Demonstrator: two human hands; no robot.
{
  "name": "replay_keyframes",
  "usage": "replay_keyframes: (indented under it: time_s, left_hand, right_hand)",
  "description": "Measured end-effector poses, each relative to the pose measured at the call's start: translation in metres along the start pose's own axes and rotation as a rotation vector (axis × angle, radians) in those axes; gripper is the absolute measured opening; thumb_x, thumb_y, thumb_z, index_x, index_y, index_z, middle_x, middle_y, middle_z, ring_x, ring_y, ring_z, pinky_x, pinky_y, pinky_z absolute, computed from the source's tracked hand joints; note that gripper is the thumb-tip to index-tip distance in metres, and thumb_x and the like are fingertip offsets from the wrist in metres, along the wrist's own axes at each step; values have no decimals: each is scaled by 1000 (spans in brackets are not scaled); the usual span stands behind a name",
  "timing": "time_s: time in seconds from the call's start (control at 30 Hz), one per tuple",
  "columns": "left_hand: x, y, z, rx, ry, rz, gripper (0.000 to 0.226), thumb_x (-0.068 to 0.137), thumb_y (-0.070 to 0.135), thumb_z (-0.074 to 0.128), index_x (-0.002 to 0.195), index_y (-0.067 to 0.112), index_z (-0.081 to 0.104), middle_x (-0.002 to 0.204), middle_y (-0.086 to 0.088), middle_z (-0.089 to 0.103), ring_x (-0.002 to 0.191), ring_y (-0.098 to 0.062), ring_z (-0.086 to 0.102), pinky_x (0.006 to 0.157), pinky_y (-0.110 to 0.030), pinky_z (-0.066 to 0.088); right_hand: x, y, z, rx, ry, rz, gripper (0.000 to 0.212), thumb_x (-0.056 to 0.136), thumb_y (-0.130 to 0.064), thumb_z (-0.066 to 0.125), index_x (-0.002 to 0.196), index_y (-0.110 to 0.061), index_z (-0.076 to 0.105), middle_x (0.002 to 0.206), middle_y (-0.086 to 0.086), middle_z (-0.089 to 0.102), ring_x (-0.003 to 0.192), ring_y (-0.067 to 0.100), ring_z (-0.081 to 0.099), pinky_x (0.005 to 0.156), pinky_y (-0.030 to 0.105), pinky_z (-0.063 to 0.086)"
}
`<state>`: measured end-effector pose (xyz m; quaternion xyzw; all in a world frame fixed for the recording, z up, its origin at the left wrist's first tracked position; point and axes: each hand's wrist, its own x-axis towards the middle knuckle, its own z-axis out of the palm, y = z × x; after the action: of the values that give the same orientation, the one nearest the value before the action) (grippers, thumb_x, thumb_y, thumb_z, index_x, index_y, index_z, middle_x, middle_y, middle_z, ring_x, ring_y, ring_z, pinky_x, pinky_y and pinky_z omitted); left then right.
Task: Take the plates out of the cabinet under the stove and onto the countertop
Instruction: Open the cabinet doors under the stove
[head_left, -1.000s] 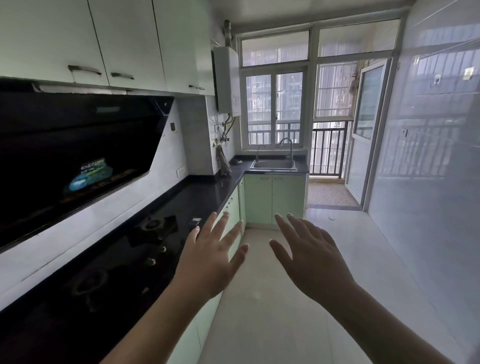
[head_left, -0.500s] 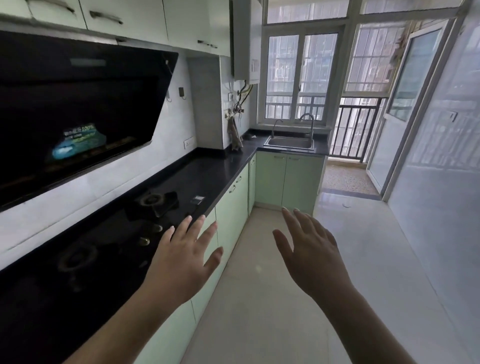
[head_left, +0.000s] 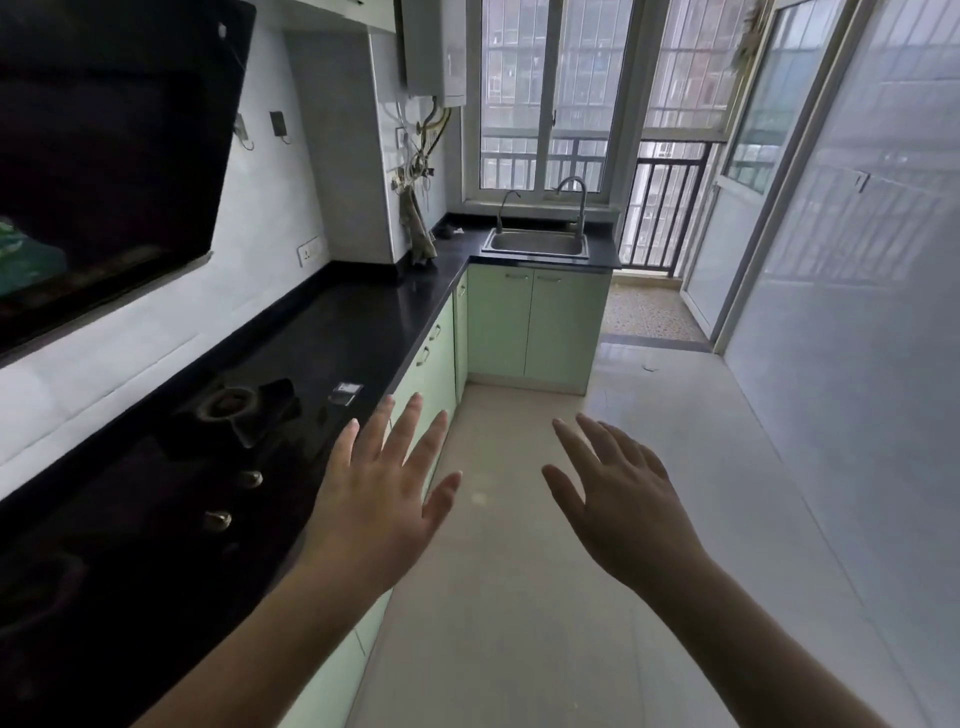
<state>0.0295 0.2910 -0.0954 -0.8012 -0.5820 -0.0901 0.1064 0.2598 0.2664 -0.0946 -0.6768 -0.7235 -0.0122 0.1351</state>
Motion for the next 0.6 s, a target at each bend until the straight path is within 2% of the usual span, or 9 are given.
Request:
replay_keyframes:
  time_s: [0.1, 0.23, 0.4, 0.6]
  left_hand:
    - [26, 5, 20, -35, -18, 20, 74, 85, 64, -19, 153, 34, -12, 165, 3, -8, 149, -19, -15, 120, -44, -2]
    - [64, 15, 52, -91, -26, 10, 74, 84, 68, -21, 151, 38, -16, 164, 6, -11, 148, -15, -19, 116, -39, -12]
    - [116, 36, 79, -144, -38, -12, 69, 89, 64, -5, 153, 38, -10, 165, 7, -8, 149, -15, -13, 113, -34, -11]
    - [150, 42, 105, -64, -114, -170, 70, 92, 60, 1, 156, 31, 12, 164, 1, 12, 151, -22, 3, 118, -42, -3]
  right_hand:
    - [22, 13, 11, -23, -19, -8, 71, 90, -63, 1, 154, -34, 10, 164, -3, 6, 150, 18, 10, 119, 35, 13]
    - [57, 44, 24, -77, -48, -25, 75, 88, -64, -7, 154, -34, 11, 164, -2, 11, 150, 18, 11, 119, 37, 12]
    - [113, 92, 40, -118, -116, -106, 74, 89, -62, -4, 155, -31, 11, 164, 1, 13, 150, 20, 11, 120, 38, 13]
    - [177, 123, 61, -114, -202, -301, 78, 90, -64, -6, 154, -28, 19, 164, 2, 13, 151, 21, 10, 122, 41, 8]
